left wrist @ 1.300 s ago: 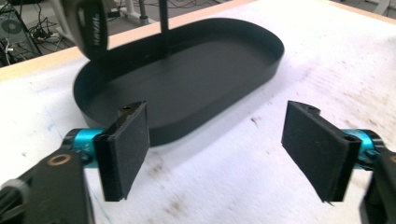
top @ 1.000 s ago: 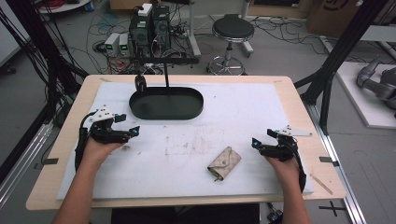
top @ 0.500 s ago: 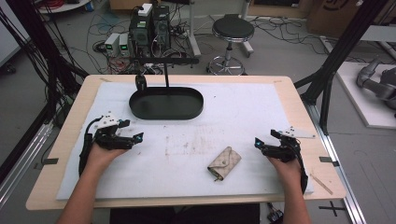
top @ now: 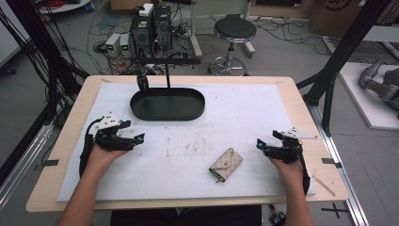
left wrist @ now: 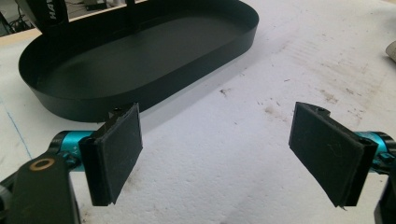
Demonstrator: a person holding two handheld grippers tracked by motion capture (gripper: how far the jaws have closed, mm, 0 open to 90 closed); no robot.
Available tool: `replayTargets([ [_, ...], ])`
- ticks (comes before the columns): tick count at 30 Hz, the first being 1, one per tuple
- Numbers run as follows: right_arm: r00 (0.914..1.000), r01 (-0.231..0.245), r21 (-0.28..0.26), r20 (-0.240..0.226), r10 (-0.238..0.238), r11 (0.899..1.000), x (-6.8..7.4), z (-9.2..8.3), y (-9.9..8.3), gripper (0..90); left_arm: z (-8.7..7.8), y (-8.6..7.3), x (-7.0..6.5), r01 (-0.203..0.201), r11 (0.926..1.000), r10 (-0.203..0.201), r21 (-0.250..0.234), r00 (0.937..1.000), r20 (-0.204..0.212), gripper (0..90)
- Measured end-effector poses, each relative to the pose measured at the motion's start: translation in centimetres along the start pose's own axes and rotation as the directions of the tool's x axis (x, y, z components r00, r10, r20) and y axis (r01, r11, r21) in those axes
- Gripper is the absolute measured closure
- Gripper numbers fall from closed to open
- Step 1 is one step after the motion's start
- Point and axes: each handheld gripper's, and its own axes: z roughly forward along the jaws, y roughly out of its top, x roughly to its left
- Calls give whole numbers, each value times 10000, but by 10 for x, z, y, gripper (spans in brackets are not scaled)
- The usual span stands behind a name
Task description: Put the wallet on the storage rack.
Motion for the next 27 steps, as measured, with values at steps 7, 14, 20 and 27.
replayTargets([
  [7, 9999, 164, 52, -46, -164, 9999, 0, 0, 0, 164, 5, 4, -10, -44, 10000, 44, 45, 9999, 143, 172],
  [14, 10000, 30, -35, -19, -30, 10000, -3, -2, 0, 164, 17, 18, -38, -406, 9991, 400, 72, 9967, 706, 172],
  [20, 9999, -118, -122, -7, 118, 9999, -4, -5, -1, 164, 33, 30, -66, -637, 9979, 615, 131, 9897, 1292, 172],
  [27, 9998, -188, -106, -5, 188, 9998, -4, -6, -2, 164, 55, 39, -98, -1091, 9934, 1007, 366, 9782, 1818, 155],
])
